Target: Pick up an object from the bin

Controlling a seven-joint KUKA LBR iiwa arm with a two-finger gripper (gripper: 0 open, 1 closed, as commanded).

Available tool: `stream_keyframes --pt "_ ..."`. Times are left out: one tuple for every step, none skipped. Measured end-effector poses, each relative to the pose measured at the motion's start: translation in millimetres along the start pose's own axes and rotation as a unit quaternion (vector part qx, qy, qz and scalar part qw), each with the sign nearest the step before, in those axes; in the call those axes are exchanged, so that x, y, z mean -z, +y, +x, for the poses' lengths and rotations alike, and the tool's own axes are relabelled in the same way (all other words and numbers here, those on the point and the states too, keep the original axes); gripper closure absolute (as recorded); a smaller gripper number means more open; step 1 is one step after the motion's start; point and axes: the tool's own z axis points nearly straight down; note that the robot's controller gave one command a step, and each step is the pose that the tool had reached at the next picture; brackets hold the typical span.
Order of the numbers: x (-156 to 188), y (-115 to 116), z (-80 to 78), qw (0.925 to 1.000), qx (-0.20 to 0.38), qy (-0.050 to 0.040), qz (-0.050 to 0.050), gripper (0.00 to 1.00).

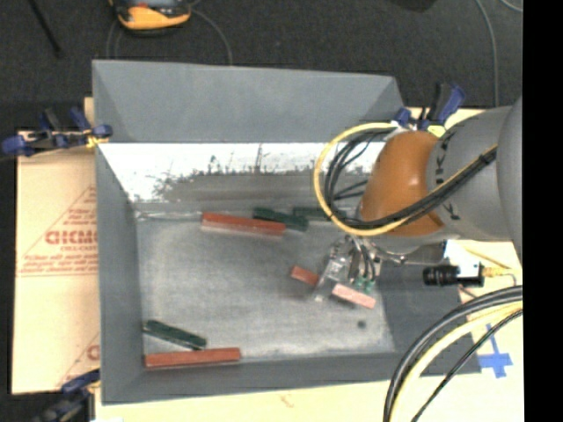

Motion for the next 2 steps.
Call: stream_keyframes --pt "7 -1 1.2 1.0000 0.001 0.0032 0.001 1.00" --pt "27 -1 2.0 1.0000 0.001 0.0053 0.002 1.00"
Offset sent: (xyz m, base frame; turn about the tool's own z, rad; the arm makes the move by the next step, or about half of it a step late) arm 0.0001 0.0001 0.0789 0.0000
